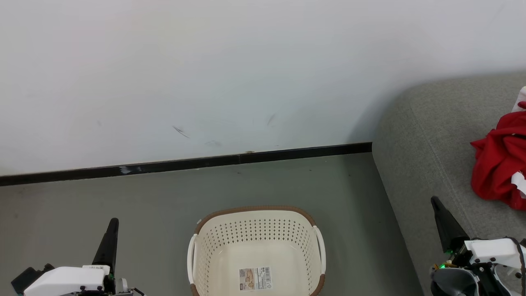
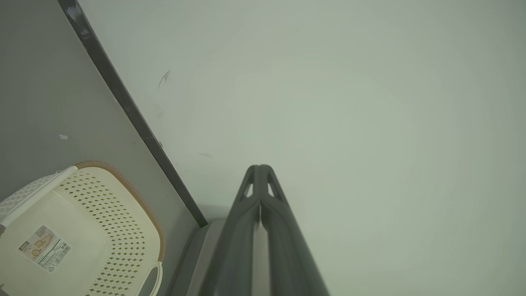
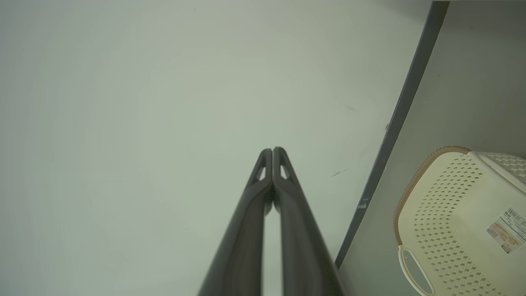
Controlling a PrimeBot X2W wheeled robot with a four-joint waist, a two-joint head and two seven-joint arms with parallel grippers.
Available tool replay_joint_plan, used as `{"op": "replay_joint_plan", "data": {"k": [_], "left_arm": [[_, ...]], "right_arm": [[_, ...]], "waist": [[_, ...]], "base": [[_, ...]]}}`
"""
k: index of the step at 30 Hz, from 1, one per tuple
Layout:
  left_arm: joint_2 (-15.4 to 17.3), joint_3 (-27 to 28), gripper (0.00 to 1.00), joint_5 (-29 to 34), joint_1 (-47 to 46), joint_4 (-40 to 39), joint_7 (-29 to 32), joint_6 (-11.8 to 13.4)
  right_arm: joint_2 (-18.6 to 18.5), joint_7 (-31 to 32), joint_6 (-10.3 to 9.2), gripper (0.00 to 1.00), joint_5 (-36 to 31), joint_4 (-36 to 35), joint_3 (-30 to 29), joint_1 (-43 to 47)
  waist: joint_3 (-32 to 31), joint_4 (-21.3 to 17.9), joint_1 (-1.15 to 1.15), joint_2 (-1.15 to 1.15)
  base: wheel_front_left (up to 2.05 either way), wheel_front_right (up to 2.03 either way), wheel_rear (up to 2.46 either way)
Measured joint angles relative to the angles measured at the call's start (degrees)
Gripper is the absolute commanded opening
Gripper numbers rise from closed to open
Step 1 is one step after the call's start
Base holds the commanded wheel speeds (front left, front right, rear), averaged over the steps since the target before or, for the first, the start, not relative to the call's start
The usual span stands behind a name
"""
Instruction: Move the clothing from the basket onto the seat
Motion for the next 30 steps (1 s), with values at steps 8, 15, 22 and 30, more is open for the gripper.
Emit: {"op": "replay_joint_plan", "data": {"k": [8,15,22,30], "left_arm": [[-0.37,1.19,0.00,-3.87,0.00,-0.62,1.21,-0.21],[-0.38,1.19,0.00,-3.97,0.00,-0.66,1.20,-0.26],[-0.38,1.19,0.00,-4.03,0.00,-0.69,1.20,-0.26],[-0.38,1.19,0.00,-4.03,0.00,-0.71,1.20,-0.26]], "right_arm": [[0.11,1.16,0.01,0.00,5.11,-0.94,-1.16,0.11],[0.12,1.16,0.01,0.00,5.11,-1.13,-1.16,0.13],[0.13,1.16,0.00,0.00,5.11,-1.18,-1.15,0.14],[0.13,1.16,0.00,0.00,5.11,-1.21,-1.13,0.16]], "waist": [[0.04,0.01,0.00,0.00],[0.04,0.01,-0.01,0.00],[0.05,0.01,-0.01,0.00],[0.06,0.01,-0.01,0.00]], "base": [[0.00,0.00,0.00],[0.00,0.00,0.00],[0.00,0.00,0.00],[0.00,0.00,0.00]]}}
